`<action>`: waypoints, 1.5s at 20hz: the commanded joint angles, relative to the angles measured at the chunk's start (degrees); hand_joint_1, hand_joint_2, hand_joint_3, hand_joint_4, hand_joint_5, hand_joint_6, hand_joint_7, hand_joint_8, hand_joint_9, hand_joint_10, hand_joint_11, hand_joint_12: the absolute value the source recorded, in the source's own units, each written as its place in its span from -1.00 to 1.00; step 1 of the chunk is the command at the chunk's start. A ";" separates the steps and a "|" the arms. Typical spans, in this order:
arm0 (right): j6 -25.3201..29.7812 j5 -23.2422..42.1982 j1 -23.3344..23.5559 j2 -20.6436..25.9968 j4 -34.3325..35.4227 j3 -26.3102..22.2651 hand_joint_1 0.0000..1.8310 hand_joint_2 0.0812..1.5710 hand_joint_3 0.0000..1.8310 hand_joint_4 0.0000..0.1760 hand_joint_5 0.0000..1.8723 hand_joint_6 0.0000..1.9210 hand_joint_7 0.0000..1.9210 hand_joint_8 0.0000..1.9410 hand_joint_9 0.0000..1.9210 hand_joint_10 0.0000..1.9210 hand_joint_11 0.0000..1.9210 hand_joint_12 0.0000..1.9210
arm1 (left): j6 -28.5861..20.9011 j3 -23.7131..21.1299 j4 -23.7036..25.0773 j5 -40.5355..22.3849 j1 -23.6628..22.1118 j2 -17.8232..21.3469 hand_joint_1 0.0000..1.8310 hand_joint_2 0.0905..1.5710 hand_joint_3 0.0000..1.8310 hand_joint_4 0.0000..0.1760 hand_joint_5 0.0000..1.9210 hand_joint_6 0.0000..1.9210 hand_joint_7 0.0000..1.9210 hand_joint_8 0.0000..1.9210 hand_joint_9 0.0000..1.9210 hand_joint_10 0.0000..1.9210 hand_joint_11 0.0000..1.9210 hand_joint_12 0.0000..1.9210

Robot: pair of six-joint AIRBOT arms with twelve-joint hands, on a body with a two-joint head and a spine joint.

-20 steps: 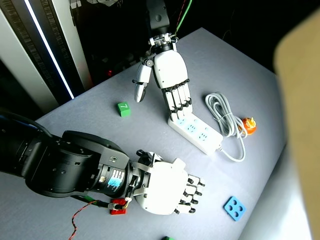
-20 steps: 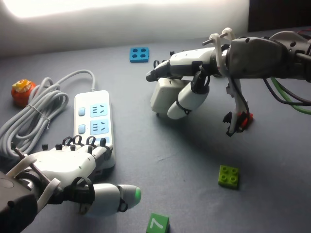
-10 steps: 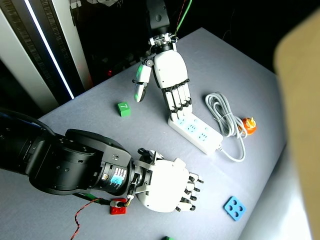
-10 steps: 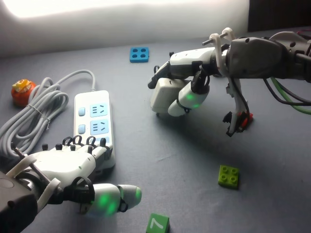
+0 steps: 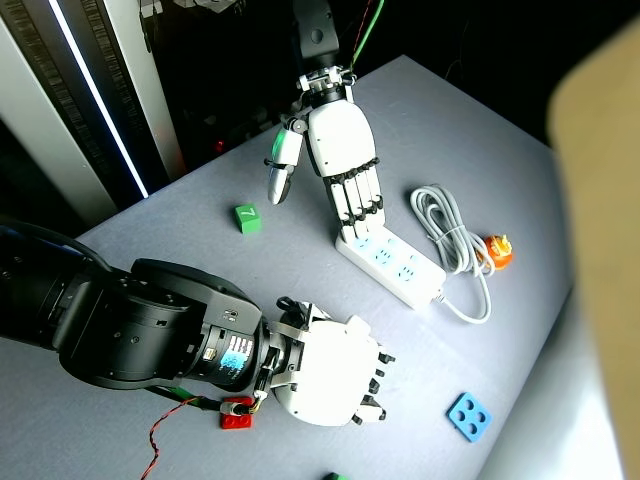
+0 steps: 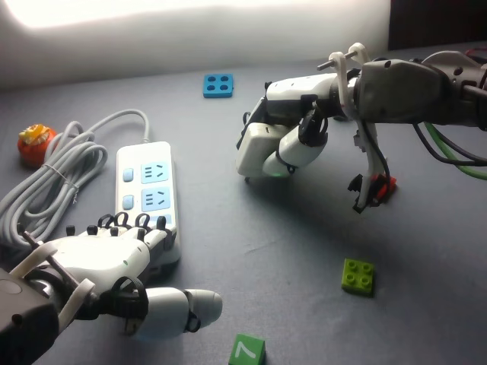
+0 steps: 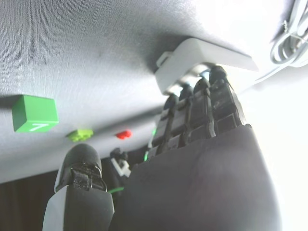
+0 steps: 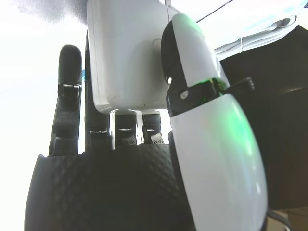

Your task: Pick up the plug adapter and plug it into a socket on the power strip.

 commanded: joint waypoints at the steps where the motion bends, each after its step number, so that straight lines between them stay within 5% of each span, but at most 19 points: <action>1: 0.35 3.61 0.20 0.22 0.75 0.24 0.25 0.45 -1.00 -1.00 -0.23 -0.97 -0.12 -0.97 -0.13 -0.89 -0.82 0.39 | -0.04 -0.06 0.96 0.30 -0.40 -0.04 -1.00 0.42 -1.00 -1.00 -1.00 -1.00 -1.00 -1.00 -1.00 -1.00 -1.00 -1.00; 2: 0.34 3.60 0.19 0.22 0.75 0.24 0.26 0.43 -1.00 -1.00 -0.20 -0.98 -0.08 -0.97 -0.11 -0.88 -0.79 0.39 | -0.04 -0.06 0.96 0.19 -0.40 -0.04 -1.00 0.42 -1.00 -1.00 -1.00 -1.00 -1.00 -1.00 -1.00 -1.00 -1.00 -1.00; 3: 0.34 3.59 0.19 0.23 0.75 0.23 0.42 0.41 -0.97 -1.00 -0.13 -1.00 -0.06 -0.07 -0.06 -0.87 -0.67 0.30 | -0.04 -0.04 0.96 0.14 -0.40 -0.04 -1.00 0.42 -1.00 -1.00 -1.00 -1.00 -1.00 -1.00 -1.00 -1.00 -1.00 -1.00; 4: 0.26 3.55 0.17 0.23 0.75 0.23 0.34 0.45 -0.99 -1.00 -0.19 0.02 0.01 0.08 0.00 -0.85 -0.64 0.33 | -0.04 0.02 0.96 0.14 -0.40 -0.04 -1.00 0.42 -1.00 -1.00 -1.00 -1.00 -1.00 -1.00 -1.00 -1.00 -1.00 -1.00; 5: 0.22 3.51 0.17 0.25 0.75 0.23 0.32 0.47 -1.00 -1.00 -0.21 0.24 0.00 0.14 0.04 -0.83 -0.59 0.34 | -0.04 0.07 0.96 0.14 -0.40 -0.04 -1.00 0.42 -1.00 -1.00 -1.00 -1.00 -1.00 -1.00 -1.00 -1.00 -1.00 -1.00; 12: -1.15 2.98 1.41 1.38 0.76 -0.91 0.37 0.36 -1.00 -1.00 0.00 -0.04 0.18 -0.11 0.24 -0.73 -0.30 0.16 | 0.08 0.34 0.96 0.29 -0.20 -0.01 -1.00 0.42 -1.00 -1.00 -0.99 -1.00 -1.00 -1.00 -1.00 -1.00 -1.00 -1.00; 20: -7.84 1.98 6.73 3.11 0.73 -4.58 0.36 0.35 -1.00 -1.00 0.05 -0.08 0.14 -0.06 0.23 -0.75 -0.34 0.21 | 0.09 0.63 0.96 0.55 -0.11 -0.03 -1.00 0.42 -1.00 -1.00 -0.99 -1.00 -1.00 -1.00 -1.00 -1.00 -1.00 -1.00; 27: -7.58 0.09 11.67 0.22 -14.37 -4.09 0.36 0.35 -1.00 -1.00 0.06 -0.12 0.16 -0.07 0.24 -0.75 -0.33 0.22 | 0.08 0.67 0.95 0.81 -0.22 -0.05 -1.00 0.42 -1.00 -1.00 -1.00 -1.00 -1.00 -1.00 -1.00 -1.00 -1.00 -1.00; 30: -2.27 -3.65 13.42 -1.31 -25.27 -4.04 0.37 0.32 -1.00 -1.00 0.10 -0.18 0.21 -0.16 0.26 -0.75 -0.29 0.19 | 0.09 0.64 0.94 1.19 -0.28 -0.03 -1.00 0.42 -1.00 -1.00 -1.00 -1.00 -1.00 -1.00 -1.00 -1.00 -1.00 -1.00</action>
